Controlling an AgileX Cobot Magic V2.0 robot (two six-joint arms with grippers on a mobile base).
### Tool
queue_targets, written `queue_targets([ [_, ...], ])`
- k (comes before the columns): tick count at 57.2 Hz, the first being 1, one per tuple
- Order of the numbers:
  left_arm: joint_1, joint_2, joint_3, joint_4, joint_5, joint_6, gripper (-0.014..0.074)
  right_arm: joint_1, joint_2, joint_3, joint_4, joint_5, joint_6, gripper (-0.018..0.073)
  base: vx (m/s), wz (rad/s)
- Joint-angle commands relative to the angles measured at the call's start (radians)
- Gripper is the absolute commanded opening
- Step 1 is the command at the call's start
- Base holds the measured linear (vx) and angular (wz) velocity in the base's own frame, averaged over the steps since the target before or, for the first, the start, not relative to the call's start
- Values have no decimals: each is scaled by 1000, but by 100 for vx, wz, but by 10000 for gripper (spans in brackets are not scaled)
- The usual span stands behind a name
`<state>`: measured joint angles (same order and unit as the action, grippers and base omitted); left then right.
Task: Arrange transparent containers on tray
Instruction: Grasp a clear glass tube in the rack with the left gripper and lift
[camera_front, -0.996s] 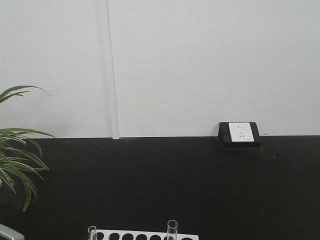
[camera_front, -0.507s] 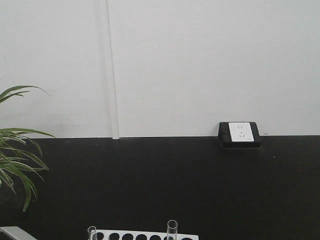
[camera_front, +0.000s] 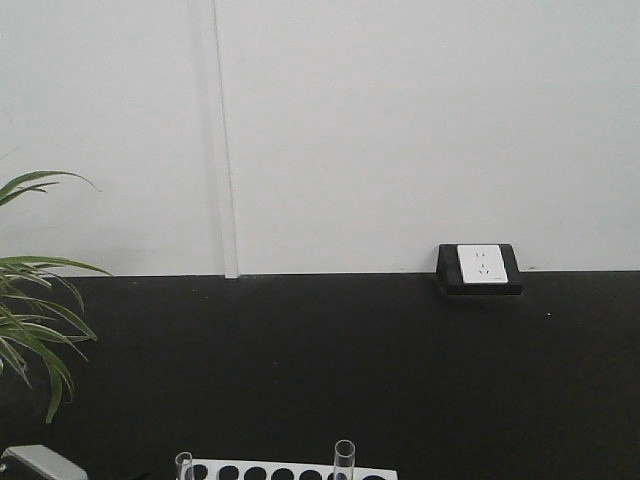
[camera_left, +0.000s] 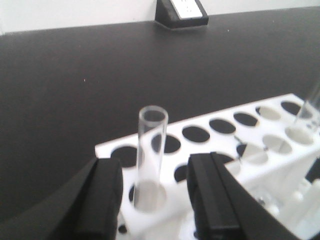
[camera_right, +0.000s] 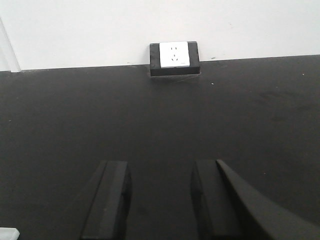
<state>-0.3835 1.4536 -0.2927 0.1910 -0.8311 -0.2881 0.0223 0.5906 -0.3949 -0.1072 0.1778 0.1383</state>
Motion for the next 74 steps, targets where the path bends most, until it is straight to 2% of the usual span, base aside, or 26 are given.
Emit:
queue_targets([
  [1, -6, -21, -66, -16, -63, -4, 444, -1, 8, -34, -2, -79, -4, 378, 0, 0],
  [7, -6, -21, -113, -16, 3, -1, 444, -1, 8, -34, -2, -79, -4, 378, 0, 0],
  [13, -6, -19, -131, -16, 64, 34, 444, -1, 8, -34, -2, -79, -4, 378, 0, 0],
  [33, -6, 97, -131, -17, -76, 45, 444, -1, 8, -34, -2, -76, -4, 378, 0, 0],
  [65, -6, 97, -131, 10, -100, 46, 443, -1, 8, -34, -1, -32, -4, 378, 0, 0],
  [74, -6, 99, -131, 10, -112, 48, 419, -1, 8, -34, -1, -32, -4, 378, 0, 0],
])
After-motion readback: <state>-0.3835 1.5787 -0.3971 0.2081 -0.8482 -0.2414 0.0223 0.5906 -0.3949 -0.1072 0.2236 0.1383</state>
